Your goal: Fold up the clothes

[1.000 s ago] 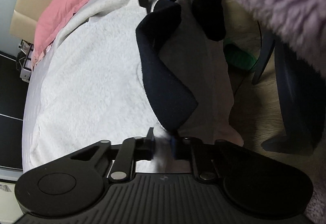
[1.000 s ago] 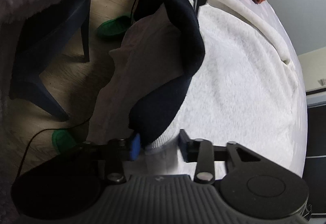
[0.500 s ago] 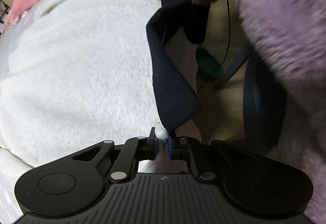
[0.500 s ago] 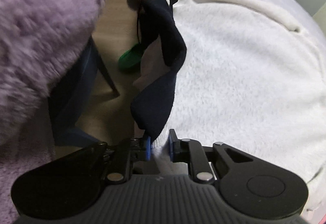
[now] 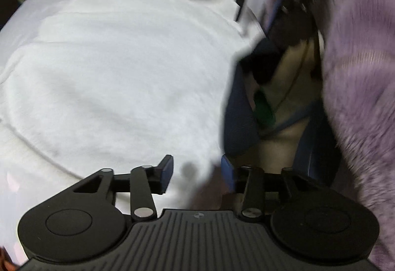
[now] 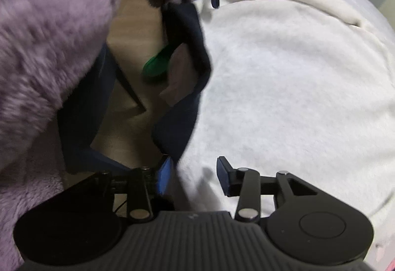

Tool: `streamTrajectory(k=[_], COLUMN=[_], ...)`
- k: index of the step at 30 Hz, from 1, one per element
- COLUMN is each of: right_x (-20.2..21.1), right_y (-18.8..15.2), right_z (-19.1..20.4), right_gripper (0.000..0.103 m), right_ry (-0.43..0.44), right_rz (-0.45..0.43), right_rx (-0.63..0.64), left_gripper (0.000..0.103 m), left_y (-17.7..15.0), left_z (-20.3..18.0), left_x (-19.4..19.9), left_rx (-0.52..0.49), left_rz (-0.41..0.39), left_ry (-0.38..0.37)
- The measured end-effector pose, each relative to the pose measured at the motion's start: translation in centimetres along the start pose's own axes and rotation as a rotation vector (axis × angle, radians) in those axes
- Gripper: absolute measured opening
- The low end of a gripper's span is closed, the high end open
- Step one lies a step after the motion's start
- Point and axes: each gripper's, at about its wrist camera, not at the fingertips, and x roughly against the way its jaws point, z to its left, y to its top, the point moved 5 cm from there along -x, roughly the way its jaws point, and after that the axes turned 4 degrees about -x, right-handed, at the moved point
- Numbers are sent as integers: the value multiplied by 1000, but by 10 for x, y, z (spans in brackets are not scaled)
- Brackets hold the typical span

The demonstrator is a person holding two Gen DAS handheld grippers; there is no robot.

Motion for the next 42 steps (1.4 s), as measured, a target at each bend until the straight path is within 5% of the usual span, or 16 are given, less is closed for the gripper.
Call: streamTrajectory(k=[5, 8, 14, 17, 24, 29, 34, 37, 38, 41, 42], right_x=[45, 62, 65, 65, 48, 27, -3, -16, -19, -26, -25], right_y=[-6, -12, -40, -60, -93, -110, -144, -165, -169, -173, -170], right_z=[-39, -75, -169, -224, -321, -371, -408, -412, -412, -411, -409], right_gripper=[57, 60, 62, 72, 73, 84, 84, 83, 75, 23, 13], right_ry=[-27, -114, -383, -433, -547, -609, -627, -578, -554, -511, -532], right_rz=[-72, -109, -64, -95, -113, -115, -102, -120, -133, -153, -149], right_rx=[-157, -274, -614, -809, -1086, -1298, -1520, -1644, -1667, -1689, -1666], left_gripper=[50, 51, 51, 51, 60, 60, 60, 37, 27, 5, 3], left_y=[15, 20, 22, 20, -3, -30, -53, -59, -60, -59, -59], left_z=[52, 92, 190, 241, 326, 373, 403, 405, 405, 398, 395], left_x=[47, 58, 50, 41, 18, 0, -38, -49, -50, -46, -42], left_rx=[160, 309, 593, 696, 838, 1015, 1153, 1168, 1173, 1147, 1128], left_rz=[-106, -141, -138, -163, -160, -206, -161, -138, -141, -155, -157], left_ry=[36, 115, 314, 382, 539, 495, 445, 400, 391, 385, 401])
